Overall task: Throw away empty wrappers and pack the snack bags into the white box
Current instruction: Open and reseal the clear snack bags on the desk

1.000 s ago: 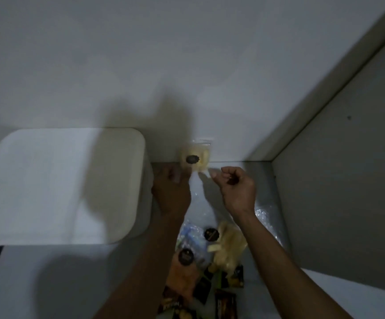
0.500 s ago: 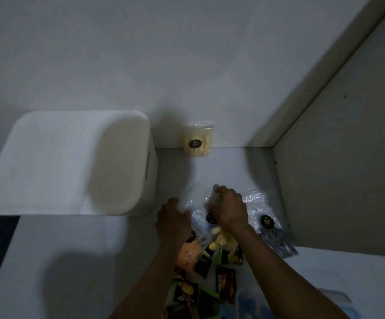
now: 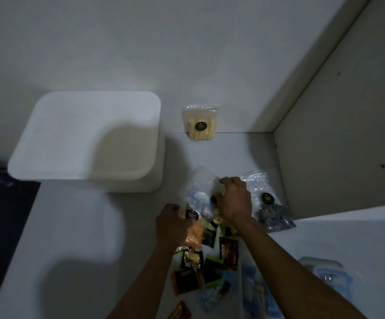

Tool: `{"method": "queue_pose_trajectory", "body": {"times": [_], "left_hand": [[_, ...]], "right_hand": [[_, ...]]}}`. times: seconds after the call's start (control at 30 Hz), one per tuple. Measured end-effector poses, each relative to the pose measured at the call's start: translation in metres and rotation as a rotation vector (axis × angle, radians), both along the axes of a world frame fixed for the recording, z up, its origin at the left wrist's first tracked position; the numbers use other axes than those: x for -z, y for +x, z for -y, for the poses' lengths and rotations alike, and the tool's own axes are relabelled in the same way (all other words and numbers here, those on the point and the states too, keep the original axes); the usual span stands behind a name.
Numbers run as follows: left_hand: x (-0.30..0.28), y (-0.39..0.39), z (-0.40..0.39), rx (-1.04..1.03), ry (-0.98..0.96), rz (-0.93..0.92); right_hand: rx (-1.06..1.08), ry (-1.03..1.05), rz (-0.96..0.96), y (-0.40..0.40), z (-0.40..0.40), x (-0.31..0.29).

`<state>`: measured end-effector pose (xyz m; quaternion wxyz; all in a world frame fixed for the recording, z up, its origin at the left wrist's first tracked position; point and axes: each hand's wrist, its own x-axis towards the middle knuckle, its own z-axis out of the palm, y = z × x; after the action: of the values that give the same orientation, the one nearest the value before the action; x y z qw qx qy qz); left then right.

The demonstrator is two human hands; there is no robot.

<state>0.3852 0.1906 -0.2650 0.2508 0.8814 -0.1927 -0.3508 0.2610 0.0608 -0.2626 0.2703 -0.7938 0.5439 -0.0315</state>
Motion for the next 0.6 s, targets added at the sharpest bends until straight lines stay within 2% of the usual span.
{"method": "queue_pose_trajectory", "body": {"times": [0.1, 0.23, 0.6], "left_hand": [[-0.011, -0.001, -0.015, -0.029, -0.035, 0.024], [-0.03, 0.001, -0.051, -0.158, -0.155, -0.126], [-0.106, 0.0, -0.125, -0.061, -0.486, -0.136]], "right_hand": [[0.002, -0.028, 0.027, -0.004, -0.019, -0.008], [-0.032, -0.022, 0.083, -0.007, -0.048, -0.023], [0.034, 0.156, 0.585, -0.004, -0.129, -0.099]]}}
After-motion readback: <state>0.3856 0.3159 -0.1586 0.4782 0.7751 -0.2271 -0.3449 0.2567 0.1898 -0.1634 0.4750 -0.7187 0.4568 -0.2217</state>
